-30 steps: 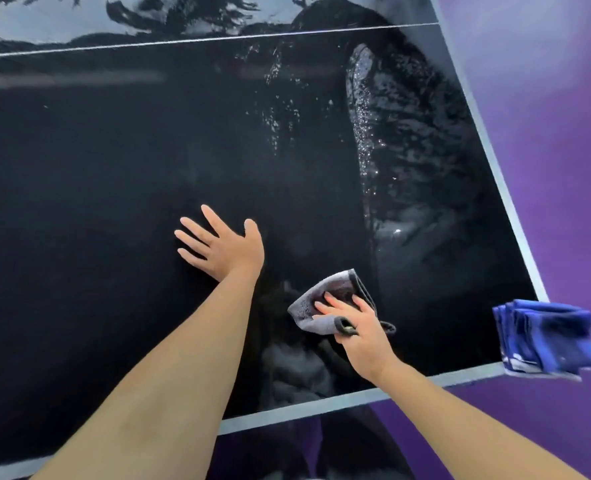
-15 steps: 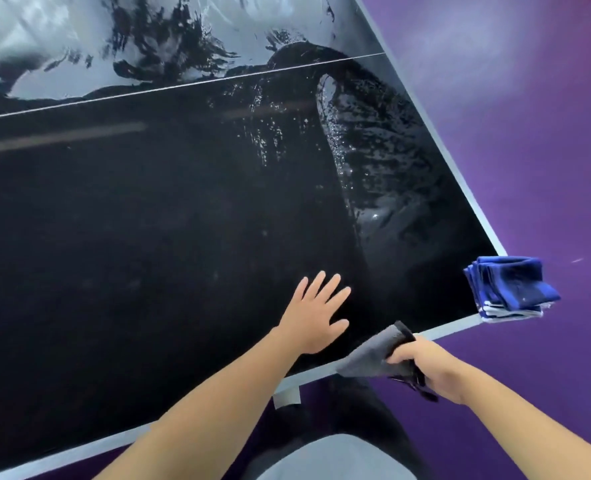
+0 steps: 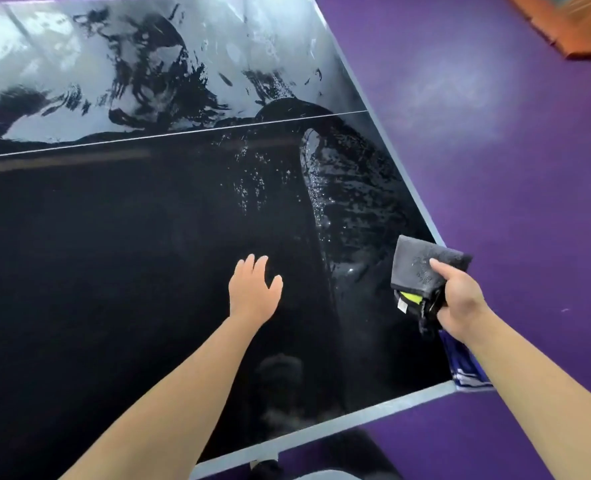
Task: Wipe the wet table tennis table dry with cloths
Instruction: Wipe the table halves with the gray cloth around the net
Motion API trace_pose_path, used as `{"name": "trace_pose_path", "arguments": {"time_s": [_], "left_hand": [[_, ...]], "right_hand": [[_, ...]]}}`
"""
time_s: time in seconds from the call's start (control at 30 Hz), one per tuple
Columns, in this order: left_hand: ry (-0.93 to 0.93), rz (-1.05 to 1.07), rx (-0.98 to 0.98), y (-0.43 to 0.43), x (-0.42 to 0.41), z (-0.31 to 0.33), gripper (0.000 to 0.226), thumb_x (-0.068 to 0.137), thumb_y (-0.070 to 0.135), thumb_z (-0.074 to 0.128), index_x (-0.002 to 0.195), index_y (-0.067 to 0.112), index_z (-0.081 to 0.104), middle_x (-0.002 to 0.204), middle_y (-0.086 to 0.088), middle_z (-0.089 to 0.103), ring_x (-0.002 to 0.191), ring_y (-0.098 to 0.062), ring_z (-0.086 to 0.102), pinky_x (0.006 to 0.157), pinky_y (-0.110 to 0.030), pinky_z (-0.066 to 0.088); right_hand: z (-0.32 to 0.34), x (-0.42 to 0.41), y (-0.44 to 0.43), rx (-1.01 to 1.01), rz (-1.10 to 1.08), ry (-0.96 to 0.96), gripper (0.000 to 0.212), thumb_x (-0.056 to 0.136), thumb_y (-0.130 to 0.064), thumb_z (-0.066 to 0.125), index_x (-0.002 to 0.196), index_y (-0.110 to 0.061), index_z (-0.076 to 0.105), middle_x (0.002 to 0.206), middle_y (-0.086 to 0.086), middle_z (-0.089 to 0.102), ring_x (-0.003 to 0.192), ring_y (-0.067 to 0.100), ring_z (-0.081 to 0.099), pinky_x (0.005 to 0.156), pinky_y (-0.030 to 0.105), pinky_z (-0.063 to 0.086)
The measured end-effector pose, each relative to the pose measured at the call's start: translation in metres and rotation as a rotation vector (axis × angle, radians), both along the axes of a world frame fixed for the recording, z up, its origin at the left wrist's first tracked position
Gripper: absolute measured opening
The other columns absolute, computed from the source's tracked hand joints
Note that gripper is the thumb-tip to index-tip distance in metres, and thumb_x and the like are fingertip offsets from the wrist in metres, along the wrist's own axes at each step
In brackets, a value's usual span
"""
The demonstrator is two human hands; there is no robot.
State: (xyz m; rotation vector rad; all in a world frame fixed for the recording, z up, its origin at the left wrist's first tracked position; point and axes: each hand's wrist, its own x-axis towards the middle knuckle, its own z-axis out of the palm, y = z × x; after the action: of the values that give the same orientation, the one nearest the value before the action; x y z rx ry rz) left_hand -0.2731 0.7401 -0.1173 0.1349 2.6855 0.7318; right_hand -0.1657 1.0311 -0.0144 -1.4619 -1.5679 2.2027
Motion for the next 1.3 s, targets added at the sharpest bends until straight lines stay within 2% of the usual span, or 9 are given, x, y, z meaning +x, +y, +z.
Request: {"name": "trace_pose_path", "arguments": {"time_s": [0.13,0.27,0.4,0.47,0.53,0.63,0.9,1.1,1.3], "left_hand": [[-0.152,0.303,-0.069,0.022,-0.051,-0.011,0.071,0.098,0.053,0.049,0.157,0.024,0.024,0.164,-0.007,0.022,0.15,-0.028,0.019,0.117,-0.051,0.027],[-0.214,0.578,-0.096,0.053,-0.089,-0.011,0.07,0.1,0.055,0.04,0.16,0.03,0.013,0.168,-0.005,0.007,0.154,-0.029,0.004,0.122,-0.054,0.01],[-0.164,0.642,-0.287,0.084,-0.09,-0.038,0.071,0.1,0.063,0.019,0.159,0.036,-0.012,0.168,-0.004,-0.015,0.154,-0.029,-0.014,0.122,-0.057,-0.003],[-0.044,0.66,-0.362,0.09,-0.082,-0.053,0.07,0.1,0.063,0.014,0.16,0.035,-0.006,0.169,-0.005,-0.007,0.155,-0.029,-0.009,0.122,-0.057,0.0],[0.027,0.692,-0.399,0.092,-0.081,-0.064,0.069,0.098,0.061,0.014,0.161,0.034,0.007,0.169,-0.006,0.005,0.155,-0.029,-0.001,0.121,-0.058,0.004],[0.072,0.708,-0.448,0.095,-0.086,-0.074,0.073,0.094,0.061,0.018,0.16,0.032,0.016,0.168,-0.008,0.013,0.155,-0.031,0.006,0.119,-0.06,0.009],[0.125,0.725,-0.463,0.095,-0.087,-0.082,0.073,0.091,0.057,0.028,0.159,0.029,0.024,0.166,-0.011,0.02,0.153,-0.035,0.015,0.118,-0.063,0.013],[0.075,0.716,-0.465,0.095,-0.089,-0.078,0.074,0.092,0.057,0.026,0.159,0.027,0.023,0.166,-0.011,0.017,0.153,-0.034,0.013,0.118,-0.063,0.014],[0.017,0.709,-0.443,0.096,-0.092,-0.071,0.073,0.093,0.058,0.023,0.16,0.03,0.016,0.168,-0.01,0.012,0.154,-0.033,0.007,0.12,-0.062,0.011]], "right_hand": [[-0.022,-0.095,0.057,0.279,0.01,-0.042,0.029,0.097,-0.025,0.058,0.124,-0.014,0.06,0.117,0.007,0.067,0.106,0.027,0.064,0.099,0.045,0.051],[-0.034,-0.179,0.098,0.512,0.076,-0.01,0.028,0.097,-0.024,0.048,0.122,-0.025,0.058,0.096,-0.006,0.06,0.083,0.015,0.056,0.079,0.032,0.045],[-0.078,-0.247,0.12,0.859,0.475,-0.106,0.042,0.104,-0.028,0.043,0.145,-0.032,0.044,0.142,-0.003,0.052,0.124,0.021,0.05,0.104,0.034,0.038],[-0.113,-0.276,0.116,0.976,0.787,-0.343,0.052,0.105,-0.04,0.037,0.155,-0.036,0.025,0.164,-0.002,0.021,0.15,0.024,0.022,0.12,0.046,0.018],[-0.139,-0.305,0.112,1.109,0.968,-0.509,0.057,0.104,-0.051,0.023,0.156,-0.044,0.003,0.167,-0.011,-0.005,0.153,0.017,-0.008,0.122,0.051,-0.001],[-0.152,-0.362,0.103,1.234,1.04,-0.455,0.058,0.102,-0.054,0.019,0.155,-0.044,-0.004,0.166,-0.012,-0.011,0.152,0.015,-0.016,0.12,0.051,-0.008],[-0.142,-0.497,0.048,1.165,1.332,-0.128,0.054,0.102,-0.051,0.028,0.154,-0.049,0.014,0.166,-0.019,-0.001,0.151,0.007,-0.014,0.121,0.047,-0.012],[-0.133,-0.454,0.032,1.058,1.494,0.043,0.05,0.103,-0.045,0.037,0.15,-0.054,0.022,0.164,-0.023,0.006,0.151,0.001,-0.01,0.12,0.039,-0.013],[-0.106,-0.359,0.017,0.801,1.451,-0.009,0.053,0.104,-0.034,0.043,0.153,-0.042,0.024,0.155,-0.027,0.004,0.134,-0.017,-0.012,0.116,0.026,-0.015]]}}
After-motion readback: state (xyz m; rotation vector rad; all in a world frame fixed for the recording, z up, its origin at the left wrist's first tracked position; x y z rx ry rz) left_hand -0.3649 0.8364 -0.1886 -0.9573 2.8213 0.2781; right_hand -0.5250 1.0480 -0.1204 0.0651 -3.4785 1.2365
